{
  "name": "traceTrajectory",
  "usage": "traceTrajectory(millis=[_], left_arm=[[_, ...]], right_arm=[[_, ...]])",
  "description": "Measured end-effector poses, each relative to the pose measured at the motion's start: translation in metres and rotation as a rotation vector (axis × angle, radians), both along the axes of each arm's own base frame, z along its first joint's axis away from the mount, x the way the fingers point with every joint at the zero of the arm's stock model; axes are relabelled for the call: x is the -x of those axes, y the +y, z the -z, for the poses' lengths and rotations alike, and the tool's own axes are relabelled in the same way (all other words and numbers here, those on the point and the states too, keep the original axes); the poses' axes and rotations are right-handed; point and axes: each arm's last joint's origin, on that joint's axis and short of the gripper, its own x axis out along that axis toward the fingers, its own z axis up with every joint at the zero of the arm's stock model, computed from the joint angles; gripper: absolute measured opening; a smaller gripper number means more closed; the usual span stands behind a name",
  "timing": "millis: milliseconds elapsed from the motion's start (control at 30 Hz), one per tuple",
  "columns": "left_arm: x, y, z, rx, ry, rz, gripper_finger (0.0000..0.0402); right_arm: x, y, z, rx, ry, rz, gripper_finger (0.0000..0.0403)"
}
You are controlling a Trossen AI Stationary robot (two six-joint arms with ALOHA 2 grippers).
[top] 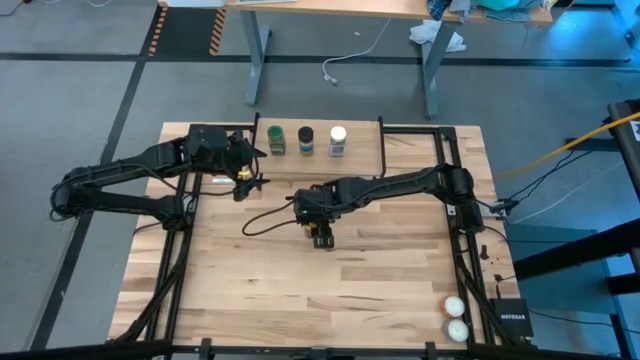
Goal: Shelf spices
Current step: Remove the yellow seasoning bottle from the shelf, then remove the white seasoning bottle from the shelf
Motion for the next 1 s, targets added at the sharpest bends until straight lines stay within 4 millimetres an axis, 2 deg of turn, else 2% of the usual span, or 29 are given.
traceTrajectory(millis=[300, 433, 533, 633, 767, 867, 1000], left_arm=[[0.0, -0.001, 0.0, 0.0, -0.002, 0.004, 0.0351], [0.0, -0.001, 0.0, 0.001, -0.003, 0.003, 0.0351], [0.0, -0.001, 0.0, 0.001, -0.002, 0.004, 0.0351], [0.0, -0.001, 0.0, 0.001, -0.001, 0.004, 0.0351], [0.0, -0.001, 0.0, 0.001, -0.002, 0.004, 0.0351], [0.0, -0.001, 0.0, 0.003, -0.002, 0.002, 0.0351], [0.0, -0.001, 0.0, 0.004, -0.002, 0.002, 0.0351]], right_arm=[[-0.003, 0.0, -0.002, -0.026, -0.029, 0.035, 0.0297], [-0.002, 0.0, -0.002, -0.027, -0.023, 0.041, 0.0311], [-0.001, 0.0, -0.009, -0.01, -0.004, 0.046, 0.0314], [-0.003, -0.001, -0.027, 0.009, -0.031, 0.044, 0.0314], [-0.006, 0.002, -0.059, 0.069, -0.091, 0.02, 0.0314], [-0.002, 0.001, -0.09, 0.194, -0.125, 0.01, 0.0314], [0.007, -0.011, -0.135, 0.41, -0.172, 0.033, 0.0314]])
